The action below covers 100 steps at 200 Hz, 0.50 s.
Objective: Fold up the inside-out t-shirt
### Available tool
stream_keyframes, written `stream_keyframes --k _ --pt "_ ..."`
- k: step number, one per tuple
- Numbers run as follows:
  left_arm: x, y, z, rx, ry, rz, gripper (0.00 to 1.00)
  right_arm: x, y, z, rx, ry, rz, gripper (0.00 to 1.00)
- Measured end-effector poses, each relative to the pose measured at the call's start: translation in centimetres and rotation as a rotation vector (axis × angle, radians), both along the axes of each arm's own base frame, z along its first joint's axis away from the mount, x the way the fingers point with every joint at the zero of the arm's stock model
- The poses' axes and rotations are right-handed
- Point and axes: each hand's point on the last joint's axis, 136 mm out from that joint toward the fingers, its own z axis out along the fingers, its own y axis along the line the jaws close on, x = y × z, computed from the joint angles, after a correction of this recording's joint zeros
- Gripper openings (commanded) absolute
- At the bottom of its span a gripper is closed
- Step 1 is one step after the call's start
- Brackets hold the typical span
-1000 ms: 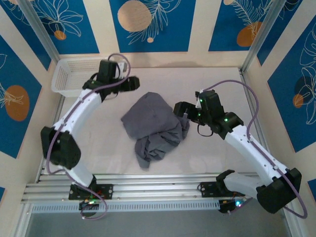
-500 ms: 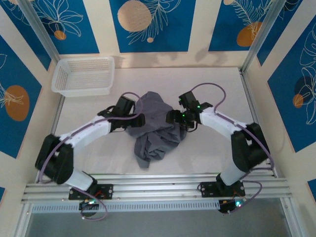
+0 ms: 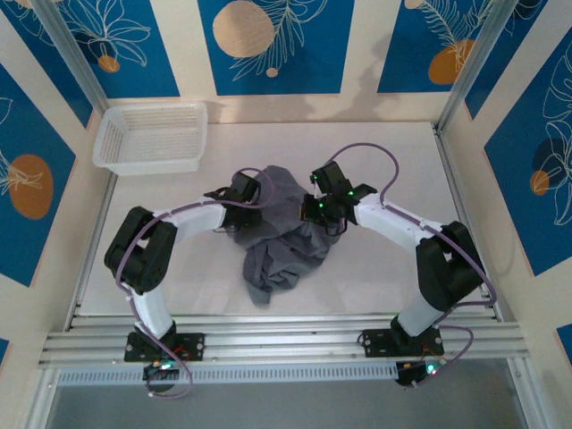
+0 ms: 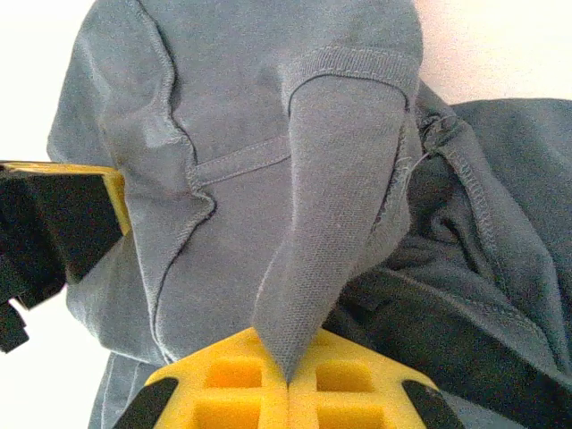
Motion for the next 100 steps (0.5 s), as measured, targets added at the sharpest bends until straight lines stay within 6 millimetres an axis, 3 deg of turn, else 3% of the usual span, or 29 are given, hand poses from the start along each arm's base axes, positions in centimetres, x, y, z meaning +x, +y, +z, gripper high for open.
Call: stream_keyframes --k 30,52,80,100 --pt "0.2 0.7 1.5 -0.050 -0.014 0.023 0.00 -2.1 1.0 0.3 0.025 -0.004 0.038 0.00" --pt "-0.1 3.3 5.5 -0.061 -0.093 0.076 0.00 -5.5 4.2 -0.1 0.048 -0.001 0.143 0.00" --pt "-1.8 7.4 10.9 -0.027 -0.241 0.209 0.00 -11.3 9.8 -1.9 0.114 0.089 0.356 0.24" --pt "-4.1 10.5 10.6 0.018 -0.269 0.317 0.00 -13.1 11.2 -2.1 0.143 0.135 0.432 0.48"
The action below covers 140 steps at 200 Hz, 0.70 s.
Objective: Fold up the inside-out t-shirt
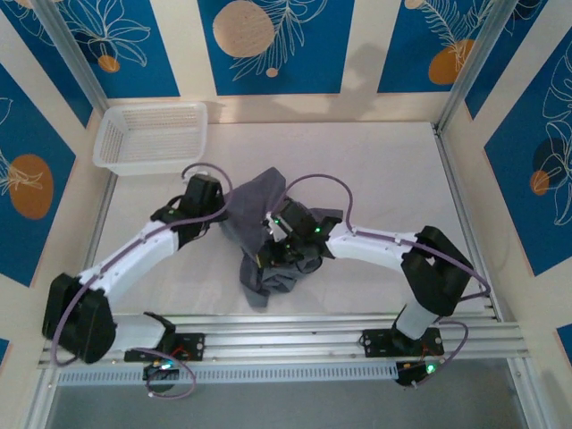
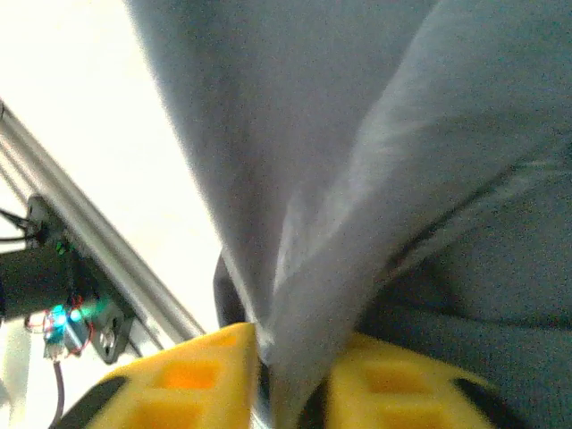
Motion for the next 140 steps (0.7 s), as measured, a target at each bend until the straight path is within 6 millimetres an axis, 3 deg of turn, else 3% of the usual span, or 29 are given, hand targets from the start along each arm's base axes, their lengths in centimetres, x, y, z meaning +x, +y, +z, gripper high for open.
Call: stream_keyframes --k 11,23,43,64,77,99,120,140 --pt "-1.6 1.7 -1.7 0.033 0.032 0.064 0.00 0.5 -0.2 0.9 0.024 -0.017 0.001 0.55" --pt "-3.1 3.4 -3.6 0.074 0.077 0.122 0.00 2.5 -1.5 2.6 0.054 -0.064 -0.042 0.56" --pt "-4.6 5.0 -5.3 0.119 0.120 0.185 0.00 8.6 -5.9 6.0 0.080 -0.194 -0.234 0.56" --pt "-4.7 5.4 -5.4 0.120 0.116 0.220 0.00 15.2 -11.2 7.2 0.007 -0.302 -0.443 0.57" --pt "-4.7 5.7 -5.3 0.119 0.108 0.239 0.00 18.3 -12.5 6.3 -0.068 -0.316 -0.501 0.57" --pt "-4.7 5.9 -5.0 0.121 0.095 0.256 0.00 20.8 -11.0 2.9 -0.140 -0.254 -0.469 0.60" --pt "-4.6 6.1 -4.5 0.118 0.076 0.263 0.00 19.7 -9.2 -1.4 -0.198 -0.154 -0.390 0.61" --pt "-4.6 6.2 -4.2 0.115 0.067 0.267 0.00 17.5 -8.0 -4.4 -0.263 -0.070 -0.328 0.52"
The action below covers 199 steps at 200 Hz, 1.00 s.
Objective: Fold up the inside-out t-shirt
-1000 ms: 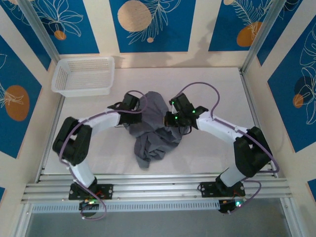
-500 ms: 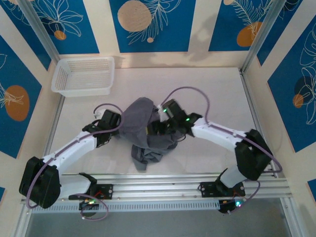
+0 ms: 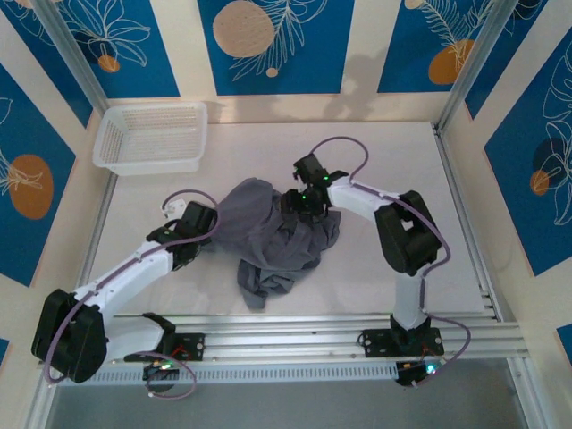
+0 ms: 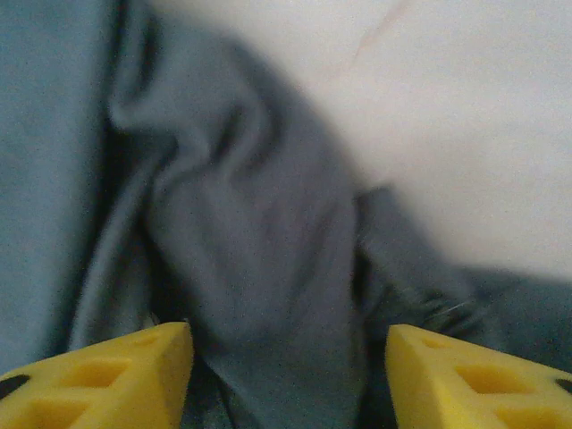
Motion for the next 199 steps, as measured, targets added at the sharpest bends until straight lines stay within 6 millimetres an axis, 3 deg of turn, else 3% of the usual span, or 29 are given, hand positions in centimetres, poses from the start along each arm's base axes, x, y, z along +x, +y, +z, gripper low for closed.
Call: stream_keyframes --k 20,61,92,134,150,166,187,199 --pt "0.0 0.1 0.0 -0.001 0.003 0.001 0.00 -1.9 0.6 -0.8 -0.023 0.051 0.021 0.44" --pt "0.1 1.3 0.1 -0.007 0.020 0.032 0.00 -4.3 -0.9 0.9 -0.010 0.051 -0.003 0.00" --pt "0.4 2.6 0.3 -0.028 0.029 0.069 0.00 -5.1 -1.8 3.9 0.035 -0.003 -0.024 0.00" --pt "0.5 3.7 0.0 -0.054 0.046 0.091 0.00 -5.8 -0.6 10.4 0.204 -0.154 0.020 0.01" --pt "0.6 3.6 0.0 -0.057 0.052 0.082 0.00 -6.2 0.8 11.5 0.230 -0.195 0.069 0.00" --pt "0.8 3.3 -0.2 -0.063 0.062 0.074 0.00 -7.3 3.6 10.8 0.206 -0.188 0.160 0.00" --pt "0.8 3.2 -0.9 -0.063 0.084 0.070 0.00 -11.6 9.0 9.3 0.229 -0.157 0.358 0.00" --pt "0.8 3.2 -1.3 -0.061 0.097 0.070 0.00 -14.3 11.2 9.3 0.272 -0.129 0.455 0.15"
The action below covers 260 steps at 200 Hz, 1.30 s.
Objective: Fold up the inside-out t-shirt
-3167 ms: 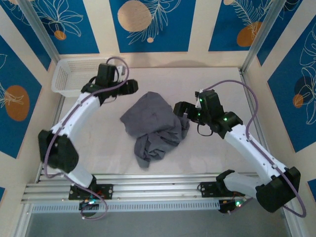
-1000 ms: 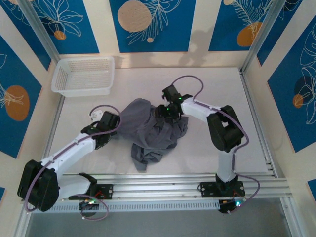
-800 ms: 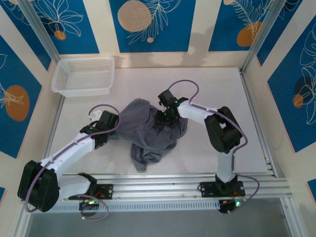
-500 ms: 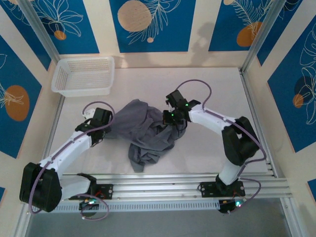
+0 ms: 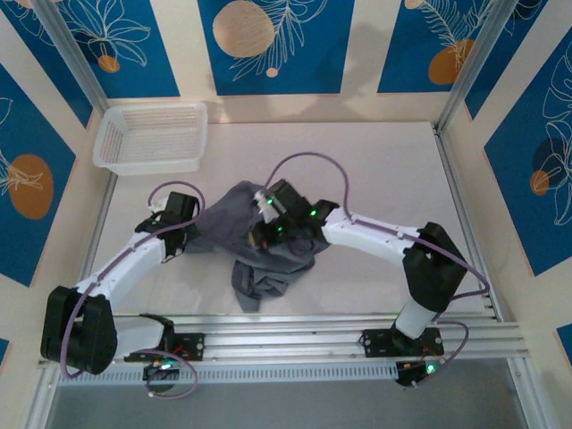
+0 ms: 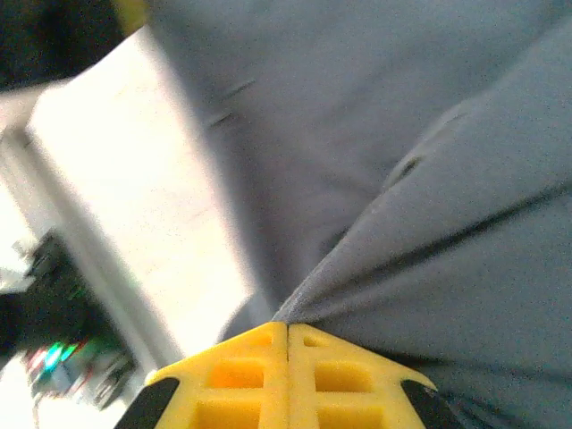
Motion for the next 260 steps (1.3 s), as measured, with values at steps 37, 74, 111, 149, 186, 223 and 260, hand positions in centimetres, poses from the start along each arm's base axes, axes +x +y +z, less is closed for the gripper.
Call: stream_keyframes --k 37,74,111,149,186,223,260 --pt "0.0 -0.2 -0.7 0.009 0.028 -0.025 0.00 -0.6 0.2 1.3 0.055 -0.036 0.044 0.48" --pt "0.3 -0.5 -0.6 0.002 0.020 -0.044 0.00 6.3 -12.0 2.2 0.029 -0.125 -0.408 0.48" --pt "0.7 -1.1 -0.5 -0.020 0.011 -0.069 0.00 10.5 -19.6 -4.7 -0.186 0.035 -0.693 0.77" --pt "1.2 -1.5 -0.3 -0.027 0.007 -0.088 0.00 9.4 -15.8 -9.5 -0.291 0.173 -0.578 0.76" --pt "1.2 -1.6 -0.3 -0.028 0.009 -0.101 0.00 9.3 -13.8 -9.9 -0.264 0.209 -0.549 0.12" --pt "0.8 -1.4 0.8 -0.026 0.006 -0.101 0.00 9.6 -15.0 -7.4 -0.248 0.157 -0.594 0.00" --pt "2.3 -1.8 9.4 -0.046 -0.177 -0.126 0.00 10.2 -18.5 4.3 -0.096 -0.093 -0.708 0.00"
